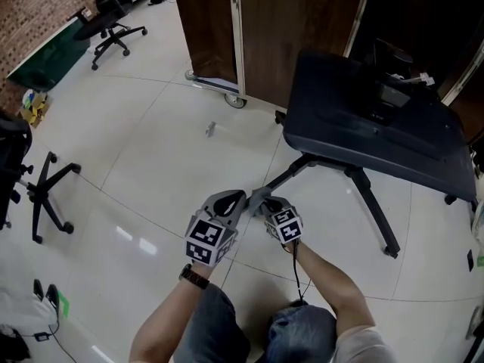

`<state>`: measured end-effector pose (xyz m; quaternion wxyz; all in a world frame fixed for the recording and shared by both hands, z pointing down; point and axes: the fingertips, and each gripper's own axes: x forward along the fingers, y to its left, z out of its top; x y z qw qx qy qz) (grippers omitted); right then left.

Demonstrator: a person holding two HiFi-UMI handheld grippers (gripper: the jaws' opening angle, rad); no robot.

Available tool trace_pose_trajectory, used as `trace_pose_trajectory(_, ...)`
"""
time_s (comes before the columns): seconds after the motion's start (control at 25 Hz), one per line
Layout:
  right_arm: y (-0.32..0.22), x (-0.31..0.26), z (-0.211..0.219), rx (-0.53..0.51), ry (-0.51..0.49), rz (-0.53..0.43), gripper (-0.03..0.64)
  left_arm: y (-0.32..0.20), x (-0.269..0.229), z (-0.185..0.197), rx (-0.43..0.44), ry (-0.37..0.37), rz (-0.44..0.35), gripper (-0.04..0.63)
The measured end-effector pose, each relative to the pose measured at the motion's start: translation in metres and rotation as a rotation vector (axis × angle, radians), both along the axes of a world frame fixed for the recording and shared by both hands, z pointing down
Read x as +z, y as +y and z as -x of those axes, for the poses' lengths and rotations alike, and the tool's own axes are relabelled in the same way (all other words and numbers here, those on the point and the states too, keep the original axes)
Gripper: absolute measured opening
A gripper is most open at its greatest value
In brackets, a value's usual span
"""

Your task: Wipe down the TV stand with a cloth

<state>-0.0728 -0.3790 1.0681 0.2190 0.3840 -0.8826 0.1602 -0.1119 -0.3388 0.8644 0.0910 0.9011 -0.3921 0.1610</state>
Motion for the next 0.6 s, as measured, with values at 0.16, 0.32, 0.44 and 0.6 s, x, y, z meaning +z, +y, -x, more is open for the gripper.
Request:
trace_pose_trajectory(0.16,0.085,-0.028,0.104,-0.312,-0.129,0.016,0.006,0.000,0.005,0.000,0.000,0.001,0.010,0.023)
trace_pose_trajectory(0.32,0.057,-0.055,0.049,-0.175,-0.137,-0.073,0.006,-0.003,0.000,-0.023,0.041,0.028,0.008,0.023)
trace_pose_trajectory(0.44,-0.005,-0.057,-0.099,0.197,-0.078,-0.124,0.006,-0.003,-0.001,-0.049,0.093,0.038,0.007,0.023)
trace_pose_trajectory(0.6,-0.035,-0.048,-0.293,0.598,0.037,-0.111,0.006,-0.004,0.005,-0.097,0.167,0.049,0.029,0.023)
